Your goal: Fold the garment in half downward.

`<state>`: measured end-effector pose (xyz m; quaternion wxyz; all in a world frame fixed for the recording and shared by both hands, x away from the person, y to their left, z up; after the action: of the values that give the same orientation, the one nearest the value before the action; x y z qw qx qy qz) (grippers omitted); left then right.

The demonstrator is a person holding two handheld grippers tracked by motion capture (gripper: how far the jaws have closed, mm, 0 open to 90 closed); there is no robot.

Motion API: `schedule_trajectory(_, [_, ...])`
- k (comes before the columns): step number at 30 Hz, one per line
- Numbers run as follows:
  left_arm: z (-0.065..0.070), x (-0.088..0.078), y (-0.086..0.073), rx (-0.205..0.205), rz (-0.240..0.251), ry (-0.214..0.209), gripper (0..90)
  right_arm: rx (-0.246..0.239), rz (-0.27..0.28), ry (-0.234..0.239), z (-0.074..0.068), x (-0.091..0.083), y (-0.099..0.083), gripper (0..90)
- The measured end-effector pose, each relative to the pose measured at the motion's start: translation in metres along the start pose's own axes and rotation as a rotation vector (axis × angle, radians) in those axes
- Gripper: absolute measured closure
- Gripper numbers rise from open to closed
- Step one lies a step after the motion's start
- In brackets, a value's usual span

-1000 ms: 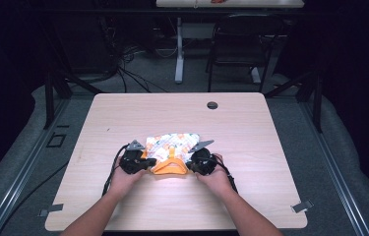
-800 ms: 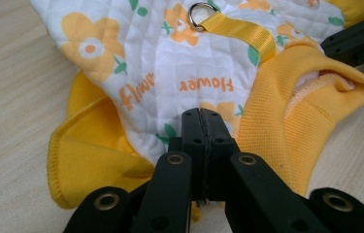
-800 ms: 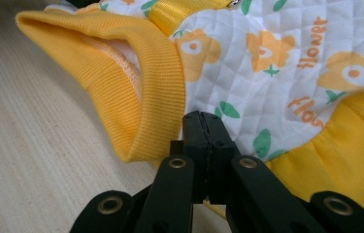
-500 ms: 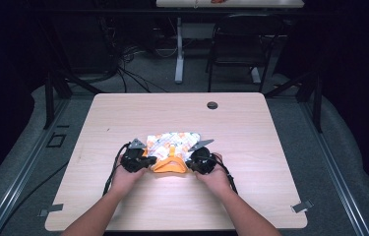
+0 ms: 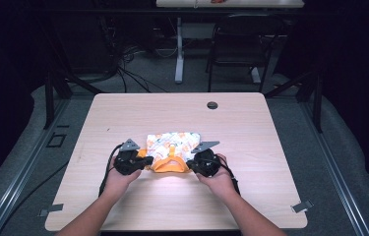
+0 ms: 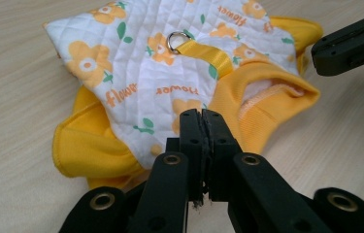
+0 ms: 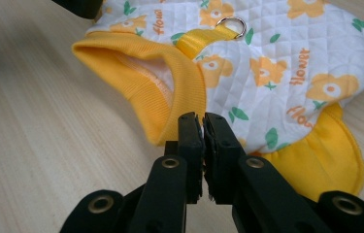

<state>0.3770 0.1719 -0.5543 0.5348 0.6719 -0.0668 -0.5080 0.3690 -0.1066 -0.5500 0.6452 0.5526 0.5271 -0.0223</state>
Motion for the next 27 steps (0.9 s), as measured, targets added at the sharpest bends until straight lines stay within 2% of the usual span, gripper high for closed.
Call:
schedule_trajectory(3, [0.003, -0.008, -0.003, 0.024, -0.008, 0.013, 87.8, 0.001, 0.005, 0.006, -0.001, -0.008, -0.003, 84.9])
schedule_trajectory(8, [0.005, -0.02, -0.013, 0.026, -0.009, 0.021, 87.3, 0.016, 0.025, 0.012, -0.003, -0.023, -0.01, 84.5])
schedule_trajectory(11, [0.006, -0.026, -0.019, 0.031, -0.015, 0.029, 87.0, 0.005, 0.025, -0.001, -0.003, -0.03, -0.017, 84.4])
schedule_trajectory(13, [0.006, -0.029, -0.023, 0.032, -0.027, 0.036, 87.0, 0.01, 0.029, -0.002, -0.003, -0.033, -0.022, 84.4])
schedule_trajectory(17, [0.008, -0.036, -0.03, 0.024, -0.019, 0.041, 87.6, 0.013, 0.027, 0.0, -0.003, -0.037, -0.033, 84.5])
schedule_trajectory(21, [0.012, -0.044, -0.04, 0.039, -0.016, 0.045, 86.9, -0.006, 0.023, -0.008, -0.005, -0.042, -0.045, 84.4])
schedule_trajectory(24, [0.015, -0.049, -0.049, 0.035, -0.012, 0.041, 86.3, 0.008, 0.035, -0.005, -0.007, -0.045, -0.054, 84.3])
schedule_trajectory(27, [0.017, -0.052, -0.056, 0.054, -0.021, 0.056, 85.3, 0.002, 0.037, -0.012, -0.007, -0.048, -0.059, 84.0])
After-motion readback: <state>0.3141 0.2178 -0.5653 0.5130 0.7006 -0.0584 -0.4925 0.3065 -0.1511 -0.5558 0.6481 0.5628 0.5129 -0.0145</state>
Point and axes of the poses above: each handheld gripper's, and its own axes: x roughly forward along the jaws, y roughly out of its top, z roughly to its right, the point moved 1 cm from there along x, roughly forward along the jaws, and after that the axes turned 8 degrees about x, right-handed, at the moved point
